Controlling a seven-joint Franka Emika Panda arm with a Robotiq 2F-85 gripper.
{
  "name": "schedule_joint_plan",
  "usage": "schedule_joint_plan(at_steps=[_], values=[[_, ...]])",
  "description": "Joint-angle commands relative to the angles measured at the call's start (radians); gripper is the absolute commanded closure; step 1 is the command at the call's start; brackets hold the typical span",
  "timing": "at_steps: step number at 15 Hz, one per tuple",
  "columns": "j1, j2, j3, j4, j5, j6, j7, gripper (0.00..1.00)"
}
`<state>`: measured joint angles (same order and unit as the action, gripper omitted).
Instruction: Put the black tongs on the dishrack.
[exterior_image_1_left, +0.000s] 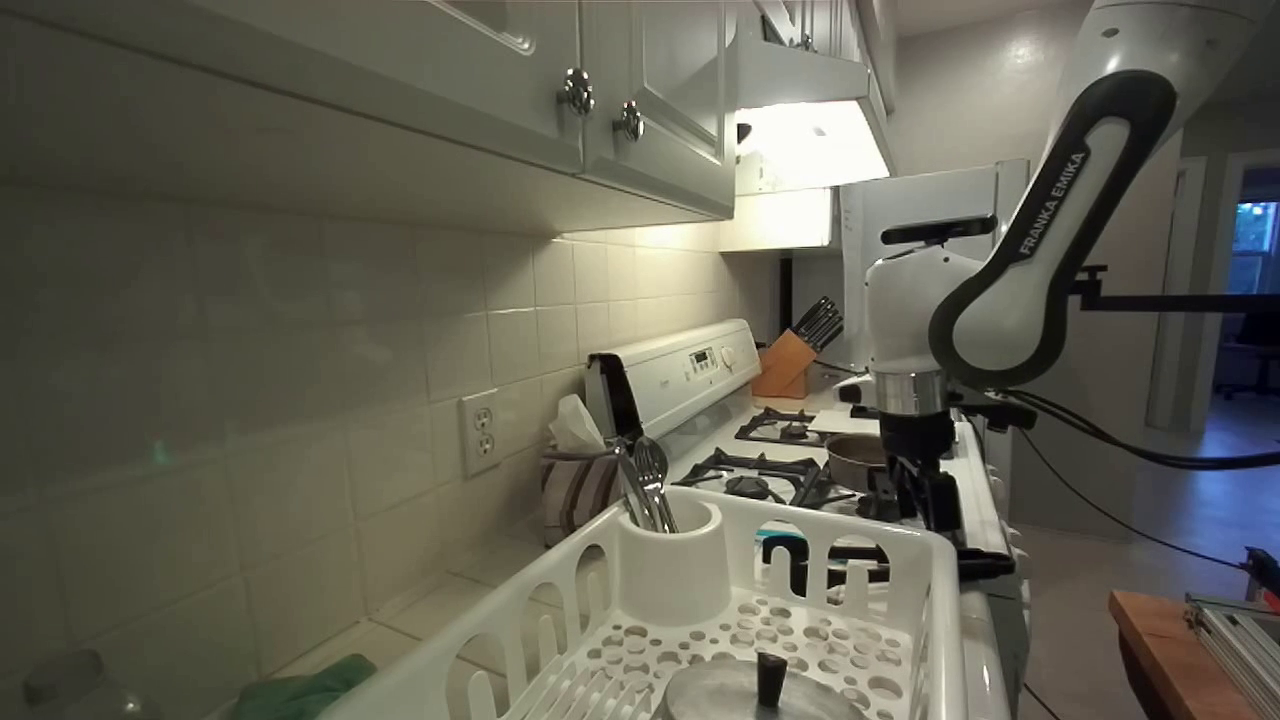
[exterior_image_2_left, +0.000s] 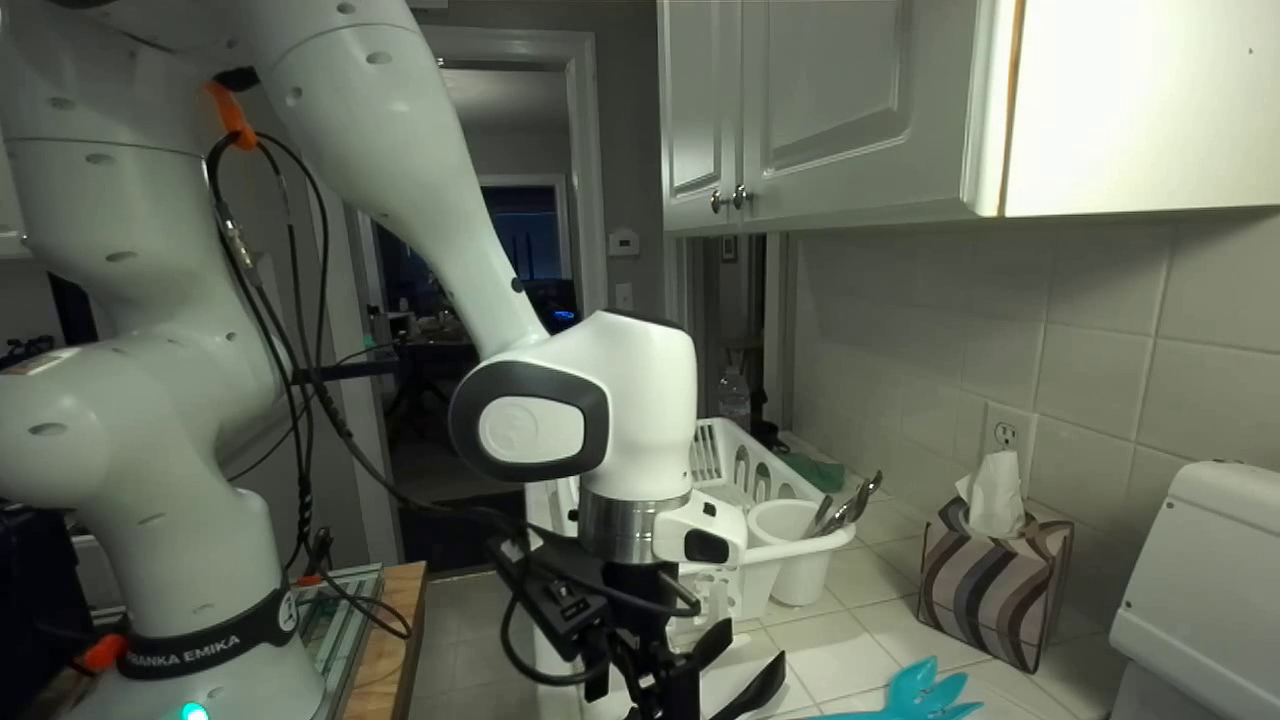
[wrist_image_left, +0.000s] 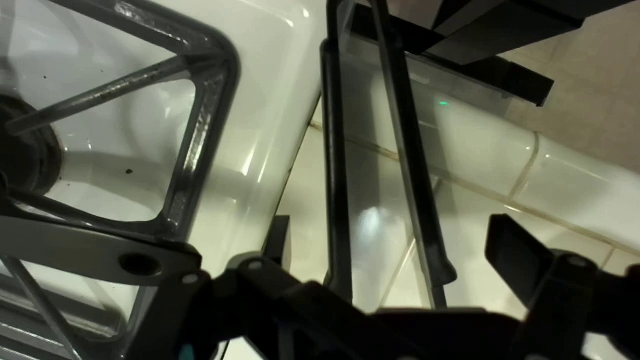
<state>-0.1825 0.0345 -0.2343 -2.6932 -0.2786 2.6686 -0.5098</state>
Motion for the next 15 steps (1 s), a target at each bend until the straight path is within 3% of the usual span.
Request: schedule_joint_plan(at_steps=[1, 8, 15], values=[[-0.029, -0.007, -0.009, -0.030, -0.045, 0.061, 0.041, 0.00], [-0.076, 0.035, -0.043, -0.070, -0.052, 0.222, 0.040, 0.00], [-0.080, 0.123, -0.089, -0.052, -0.088, 0.352, 0.069, 0.00]])
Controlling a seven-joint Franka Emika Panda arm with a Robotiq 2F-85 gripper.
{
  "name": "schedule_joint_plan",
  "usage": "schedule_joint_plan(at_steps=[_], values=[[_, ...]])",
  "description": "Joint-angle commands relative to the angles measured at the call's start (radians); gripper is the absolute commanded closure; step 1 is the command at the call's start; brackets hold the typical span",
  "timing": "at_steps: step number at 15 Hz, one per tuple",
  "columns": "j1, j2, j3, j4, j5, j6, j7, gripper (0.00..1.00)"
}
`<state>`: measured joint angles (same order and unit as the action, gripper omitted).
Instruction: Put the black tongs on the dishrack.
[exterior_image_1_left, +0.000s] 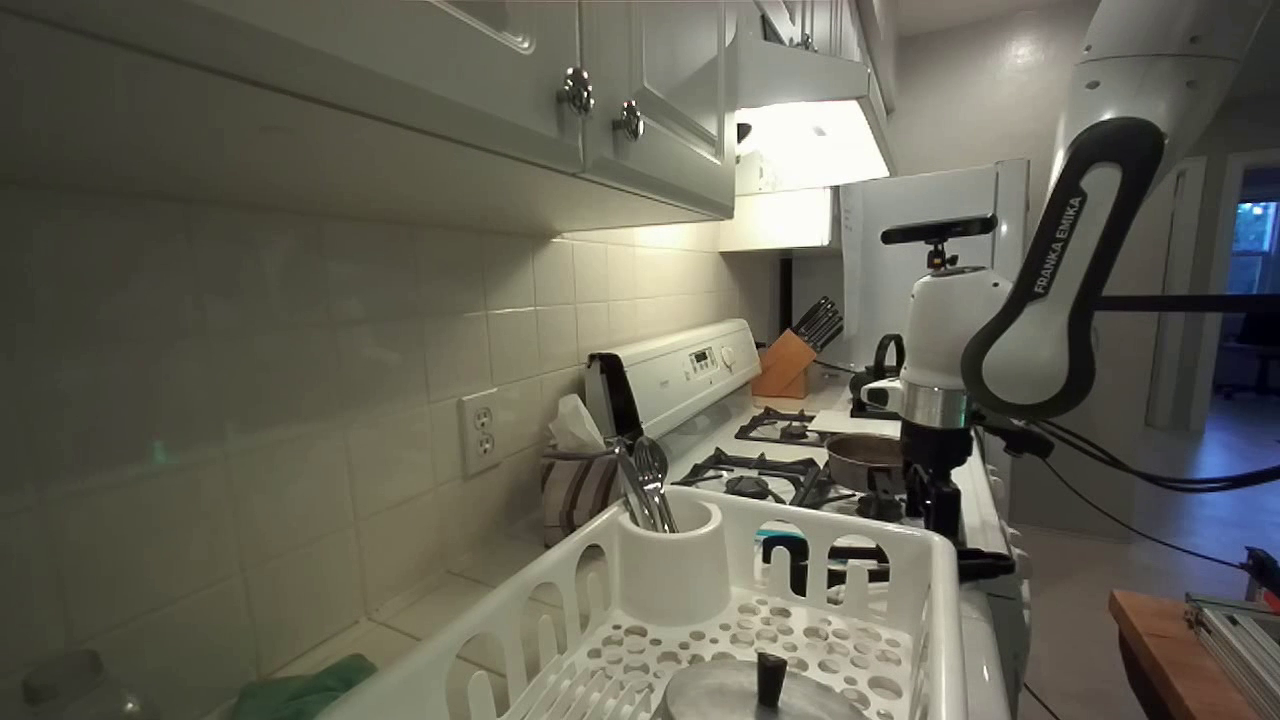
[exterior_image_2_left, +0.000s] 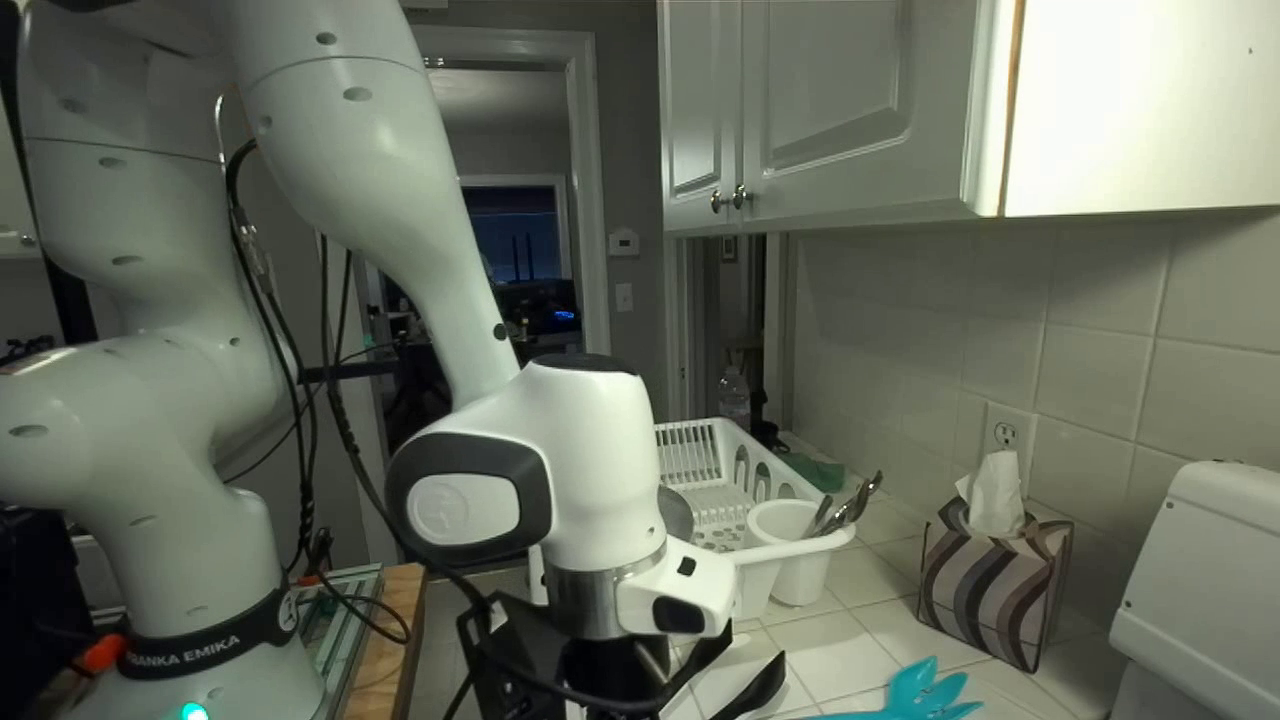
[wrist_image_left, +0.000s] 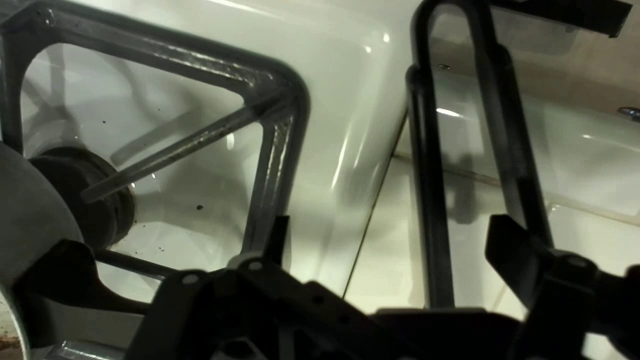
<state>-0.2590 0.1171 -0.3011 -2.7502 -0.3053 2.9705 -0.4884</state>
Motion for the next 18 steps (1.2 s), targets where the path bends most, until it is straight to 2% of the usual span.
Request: schedule_joint_plan(at_steps=[1, 3, 8, 12, 14, 15, 18], values=[[0.002, 0.052, -0.032, 0.007, -0.071, 0.059, 0.055, 0.25], [0.009, 0.064, -0.038, 0.011, -0.075, 0.063, 0.064, 0.34], [0.010, 0.066, -0.018, 0.016, -0.040, 0.046, 0.074, 0.70], [0.008, 0.025, 0.024, 0.007, -0.019, 0.002, 0.058, 0.98], [0.005, -0.008, 0.052, 0.008, -0.013, -0.045, 0.032, 1.00], [0.005, -0.025, 0.065, 0.006, -0.011, -0.070, 0.019, 0.97], [-0.003, -0.071, 0.113, 0.014, 0.042, -0.161, -0.064, 0.97]])
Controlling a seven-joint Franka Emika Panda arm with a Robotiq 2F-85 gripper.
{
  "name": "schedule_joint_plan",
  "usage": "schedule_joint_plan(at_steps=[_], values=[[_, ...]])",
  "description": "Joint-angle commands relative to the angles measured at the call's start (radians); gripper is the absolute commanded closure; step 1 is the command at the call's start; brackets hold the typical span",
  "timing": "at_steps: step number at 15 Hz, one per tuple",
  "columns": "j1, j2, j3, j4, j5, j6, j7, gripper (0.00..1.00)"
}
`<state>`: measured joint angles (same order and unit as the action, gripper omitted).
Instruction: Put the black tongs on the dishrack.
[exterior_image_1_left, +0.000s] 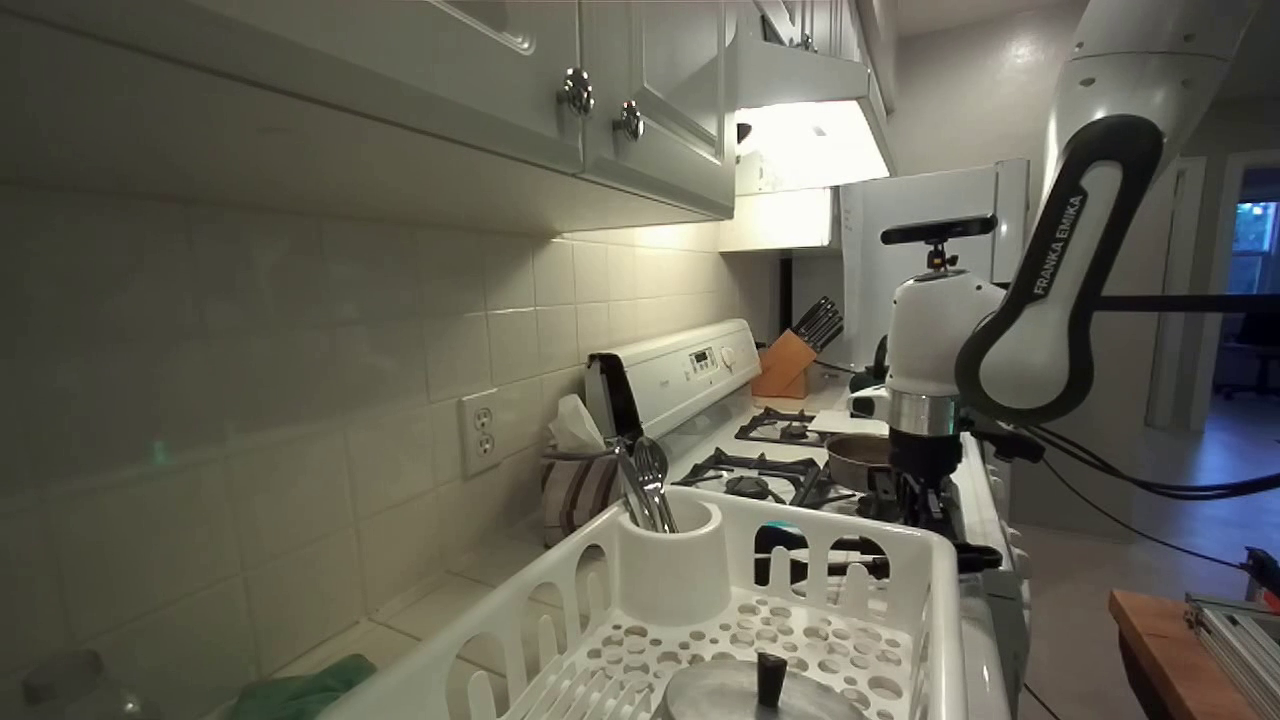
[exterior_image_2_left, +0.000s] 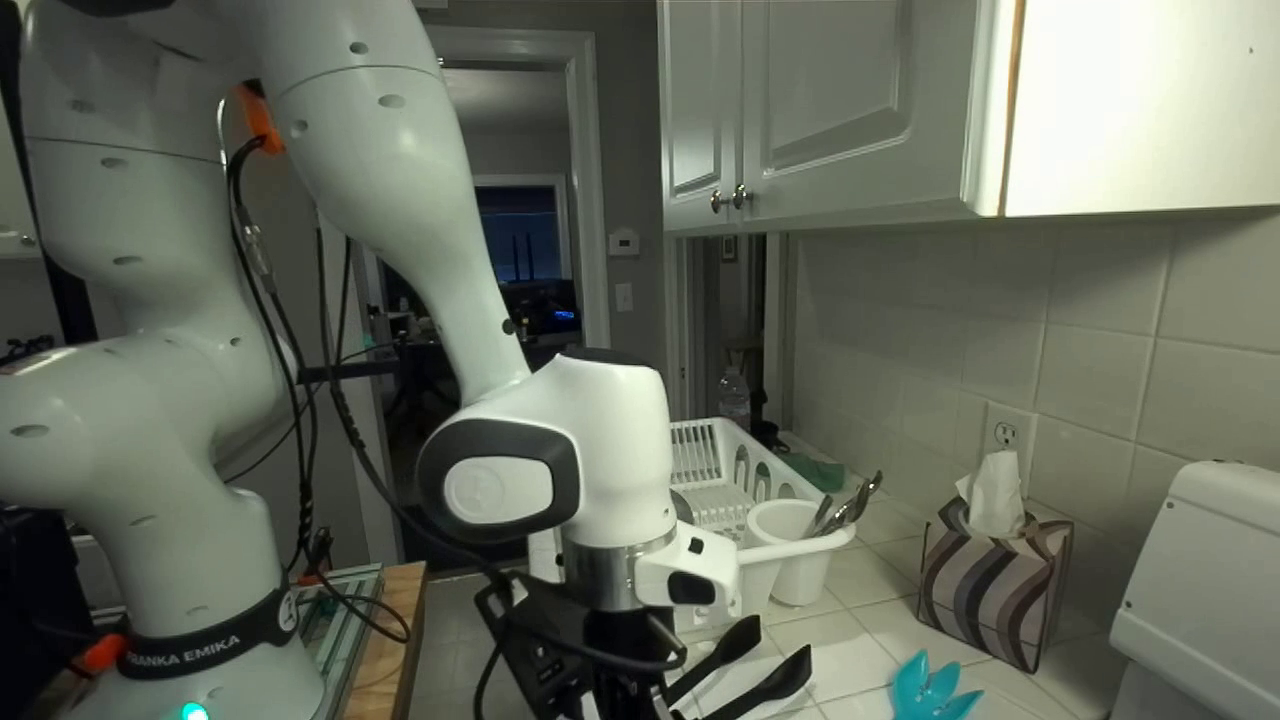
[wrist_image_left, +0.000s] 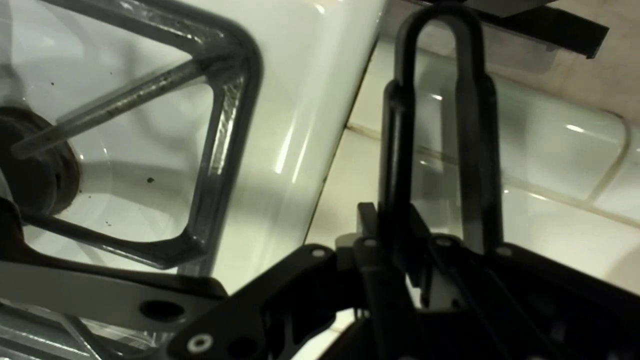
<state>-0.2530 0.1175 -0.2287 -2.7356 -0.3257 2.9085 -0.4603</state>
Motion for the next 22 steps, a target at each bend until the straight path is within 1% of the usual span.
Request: schedule_joint_plan(at_steps=[1, 3, 8, 12, 17, 22], values=[[-0.003, -0.081, 0.043, 0.008, 0.069, -0.128, -0.108, 0.97], [0.001, -0.117, 0.046, 0.020, 0.085, -0.198, -0.171, 0.97], [0.005, -0.208, 0.011, 0.076, 0.057, -0.396, -0.298, 0.97], [0.005, -0.243, -0.006, 0.164, 0.021, -0.595, -0.360, 0.97], [0.008, -0.230, -0.006, 0.293, -0.036, -0.814, -0.393, 0.97], [0.022, -0.187, -0.006, 0.420, 0.011, -1.003, -0.502, 0.97]])
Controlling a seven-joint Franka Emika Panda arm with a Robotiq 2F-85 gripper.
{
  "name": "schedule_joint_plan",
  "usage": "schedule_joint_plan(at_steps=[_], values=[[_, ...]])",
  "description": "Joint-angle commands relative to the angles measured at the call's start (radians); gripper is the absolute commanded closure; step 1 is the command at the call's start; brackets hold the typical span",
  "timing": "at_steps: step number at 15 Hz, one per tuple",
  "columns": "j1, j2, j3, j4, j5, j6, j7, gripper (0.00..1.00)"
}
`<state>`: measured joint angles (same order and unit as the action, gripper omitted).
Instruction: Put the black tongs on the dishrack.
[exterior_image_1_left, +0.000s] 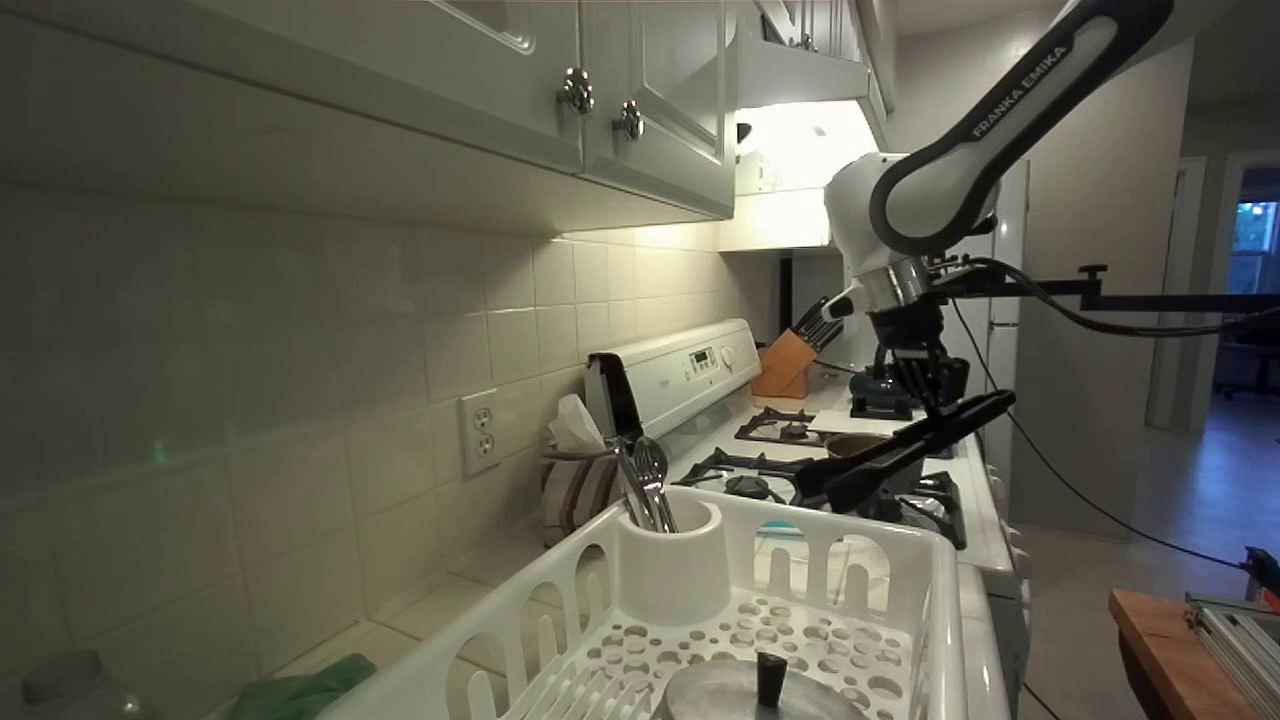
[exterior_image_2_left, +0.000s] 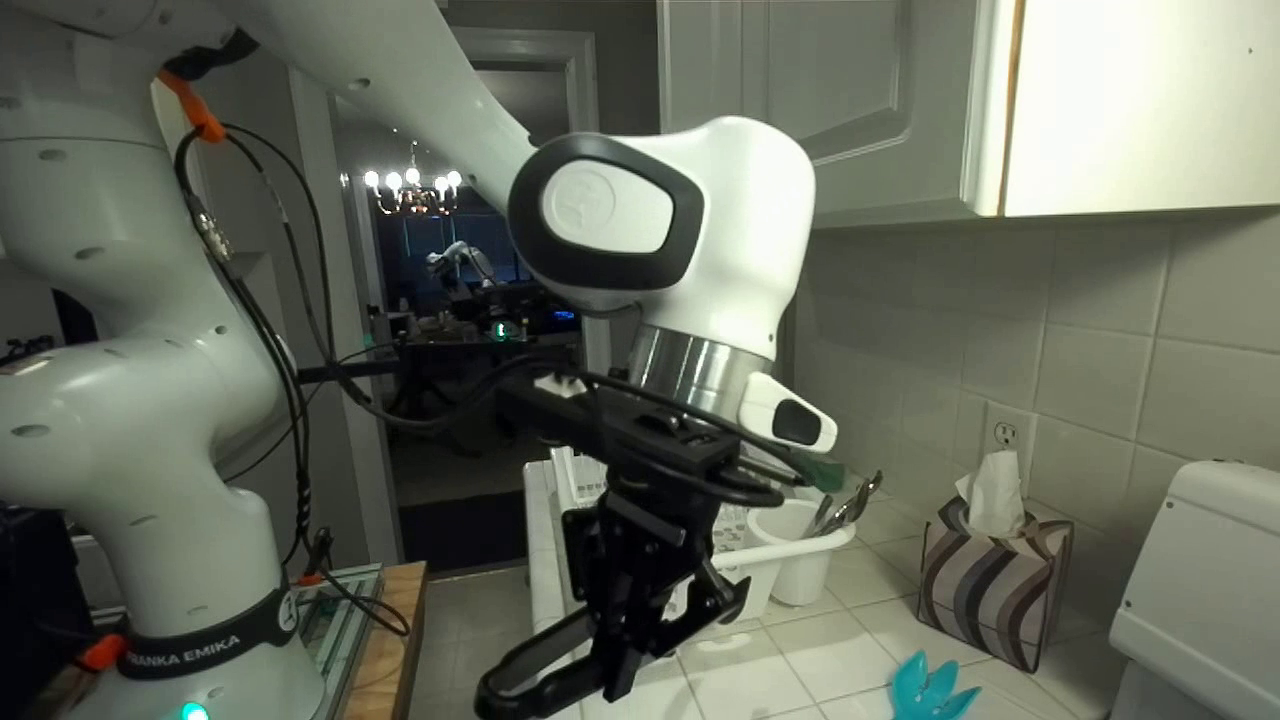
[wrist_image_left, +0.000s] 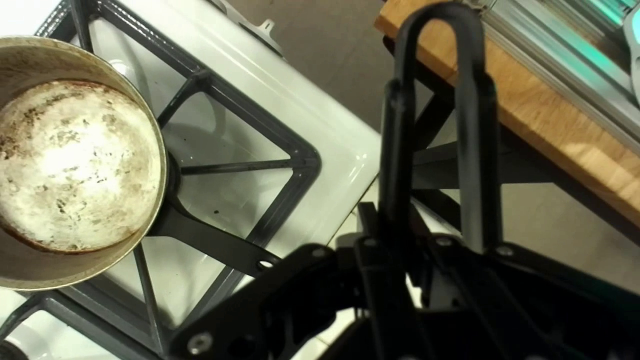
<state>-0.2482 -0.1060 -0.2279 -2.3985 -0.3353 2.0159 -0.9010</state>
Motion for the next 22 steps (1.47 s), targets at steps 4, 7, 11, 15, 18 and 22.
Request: schedule_joint_plan(at_steps=[4, 7, 11, 15, 18, 22], values=[[0.040, 0.082, 0.005, 0.190, 0.090, -0.276, -0.123, 0.97], [0.057, 0.118, 0.025, 0.275, 0.106, -0.414, -0.082, 0.97], [0.082, 0.181, 0.059, 0.372, 0.064, -0.545, 0.042, 0.97], [0.097, 0.261, 0.085, 0.464, 0.061, -0.668, 0.136, 0.97], [0.097, 0.299, 0.093, 0.514, 0.064, -0.756, 0.177, 0.97], [0.103, 0.297, 0.102, 0.513, 0.053, -0.788, 0.239, 0.97]])
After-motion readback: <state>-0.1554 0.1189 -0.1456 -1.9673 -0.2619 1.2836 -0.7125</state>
